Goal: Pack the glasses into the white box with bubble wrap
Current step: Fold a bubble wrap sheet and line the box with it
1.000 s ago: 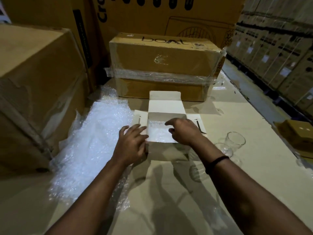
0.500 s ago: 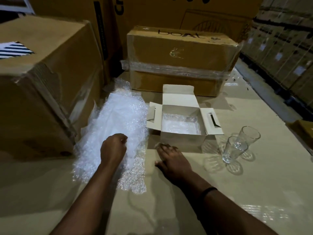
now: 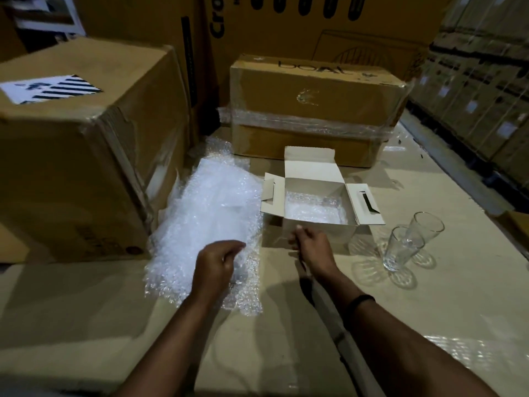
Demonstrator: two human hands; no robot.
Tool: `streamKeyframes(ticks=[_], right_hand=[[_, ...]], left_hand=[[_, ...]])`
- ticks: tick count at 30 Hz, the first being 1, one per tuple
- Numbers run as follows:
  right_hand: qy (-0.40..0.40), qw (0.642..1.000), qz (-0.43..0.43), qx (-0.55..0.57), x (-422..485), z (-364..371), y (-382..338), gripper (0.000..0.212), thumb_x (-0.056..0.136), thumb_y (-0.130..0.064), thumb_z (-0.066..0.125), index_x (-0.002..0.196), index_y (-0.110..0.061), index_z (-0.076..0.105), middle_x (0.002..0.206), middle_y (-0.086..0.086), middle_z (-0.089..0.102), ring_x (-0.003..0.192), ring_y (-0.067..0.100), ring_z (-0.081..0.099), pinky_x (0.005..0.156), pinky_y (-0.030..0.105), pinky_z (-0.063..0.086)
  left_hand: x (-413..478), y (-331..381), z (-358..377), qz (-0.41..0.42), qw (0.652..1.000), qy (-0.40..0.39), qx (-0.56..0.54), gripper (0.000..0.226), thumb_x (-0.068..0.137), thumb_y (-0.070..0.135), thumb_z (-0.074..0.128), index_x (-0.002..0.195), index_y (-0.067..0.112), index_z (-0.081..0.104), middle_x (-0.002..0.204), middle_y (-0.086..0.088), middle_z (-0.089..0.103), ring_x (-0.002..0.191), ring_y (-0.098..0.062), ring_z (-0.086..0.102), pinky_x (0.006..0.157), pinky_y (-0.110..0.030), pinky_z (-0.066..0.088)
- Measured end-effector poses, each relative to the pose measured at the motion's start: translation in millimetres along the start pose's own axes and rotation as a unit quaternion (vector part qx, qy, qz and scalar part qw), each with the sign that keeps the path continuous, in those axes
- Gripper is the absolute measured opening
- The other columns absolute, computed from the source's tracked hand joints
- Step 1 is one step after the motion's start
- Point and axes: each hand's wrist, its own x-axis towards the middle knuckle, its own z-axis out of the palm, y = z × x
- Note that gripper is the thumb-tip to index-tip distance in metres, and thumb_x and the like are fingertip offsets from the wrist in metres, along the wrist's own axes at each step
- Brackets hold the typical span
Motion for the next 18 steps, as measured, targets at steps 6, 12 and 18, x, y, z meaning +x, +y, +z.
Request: streamKeyframes(ticks=[6,12,18], right_hand=[[-0.168,0.968,0.172,-0.065,3,42,-44,0.061,0.072,-0.067,0.071,0.098,-0.013,0.062,0.076,0.011,0.061,0.059,0.024,0.056,0.051,0.03,0.049],[-0.181,0.965,0.092,-0.168,0,31,-39,0.008,0.083,0.004,0.064,0.091,0.003,0.062,0.072,0.014,0.057,0.046,0.013,0.053,0.041,0.02,0.041],[-0.298,0.938,0.102,-0.142,-2,-46,-33,0.04,0.091,0.002,0.056,0.122,-0.022,0.061,0.113,0.003,0.067,0.099,0.02,0.063,0.079,0.032,0.053]], left_hand=[[-37,-3,11,0.121,0.978,-0.164,0.052,0.027,0.078,0.018,0.053,0.091,0.02,0.077,0.093,0.006,0.075,0.084,-0.012,0.069,0.079,-0.014,0.046],[-33,6,3,0.045,0.999,-0.019,0.006,0.038,0.084,0.048,0.065,0.105,0.017,0.073,0.108,0.008,0.068,0.104,-0.01,0.058,0.092,-0.024,0.044],[2,32,6,-0.379,0.9,0.035,-0.213,0.07,0.085,0.028,0.074,0.144,0.015,0.038,0.132,-0.003,0.055,0.114,-0.021,0.056,0.097,-0.035,0.044]])
